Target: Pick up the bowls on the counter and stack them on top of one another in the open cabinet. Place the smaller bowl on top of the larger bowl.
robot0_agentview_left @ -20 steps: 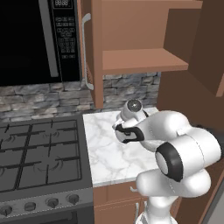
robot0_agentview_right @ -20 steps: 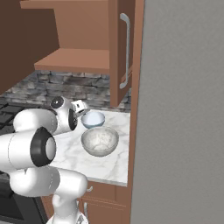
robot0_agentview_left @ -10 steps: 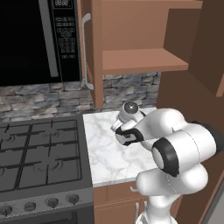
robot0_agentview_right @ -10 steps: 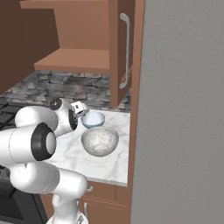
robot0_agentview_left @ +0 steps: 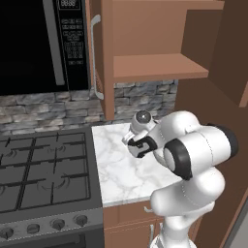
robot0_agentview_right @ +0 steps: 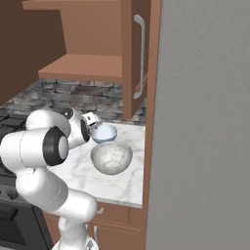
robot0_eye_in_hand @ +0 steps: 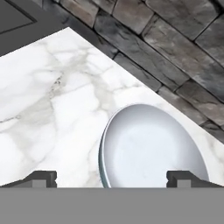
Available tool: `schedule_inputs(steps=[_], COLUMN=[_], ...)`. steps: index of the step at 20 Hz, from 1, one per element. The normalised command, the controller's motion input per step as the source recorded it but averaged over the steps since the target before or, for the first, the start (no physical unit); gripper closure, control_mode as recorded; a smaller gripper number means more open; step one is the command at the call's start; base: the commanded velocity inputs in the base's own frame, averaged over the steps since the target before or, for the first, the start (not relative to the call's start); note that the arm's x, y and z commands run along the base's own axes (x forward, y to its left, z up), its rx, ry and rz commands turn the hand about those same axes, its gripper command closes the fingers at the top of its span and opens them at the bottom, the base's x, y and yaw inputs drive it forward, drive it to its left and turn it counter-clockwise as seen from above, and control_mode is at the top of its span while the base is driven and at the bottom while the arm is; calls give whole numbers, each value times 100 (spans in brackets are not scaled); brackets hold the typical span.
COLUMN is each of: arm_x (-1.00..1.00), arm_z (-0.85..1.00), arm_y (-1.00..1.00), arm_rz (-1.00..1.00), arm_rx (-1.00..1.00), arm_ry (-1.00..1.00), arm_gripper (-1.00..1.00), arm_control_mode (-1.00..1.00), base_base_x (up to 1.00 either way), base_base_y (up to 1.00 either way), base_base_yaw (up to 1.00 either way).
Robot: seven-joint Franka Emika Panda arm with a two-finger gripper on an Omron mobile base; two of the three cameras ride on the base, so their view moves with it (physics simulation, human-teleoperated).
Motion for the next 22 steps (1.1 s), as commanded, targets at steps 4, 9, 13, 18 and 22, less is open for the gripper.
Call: schedule_inputs(steps=[4,9,13,18,22], arm_x=[23,13,0,2,10], arm_z=[-30,-22,-1,-8,-17], arm_y=[0,-1,0,0,0], arm_rz=[0,0,0,0,0], arm_rx=[-2,-1,0,0,0], arm_ry=[5,1,0,0,0], arm_gripper=[-100,-100,-100,-100,-100], arm_control_mode=[-100,-100,-100,-100,-100], base_base_x=[0,0,0,0,0], base_base_y=[0,0,0,0,0], base_base_yaw=[0,0,0,0,0])
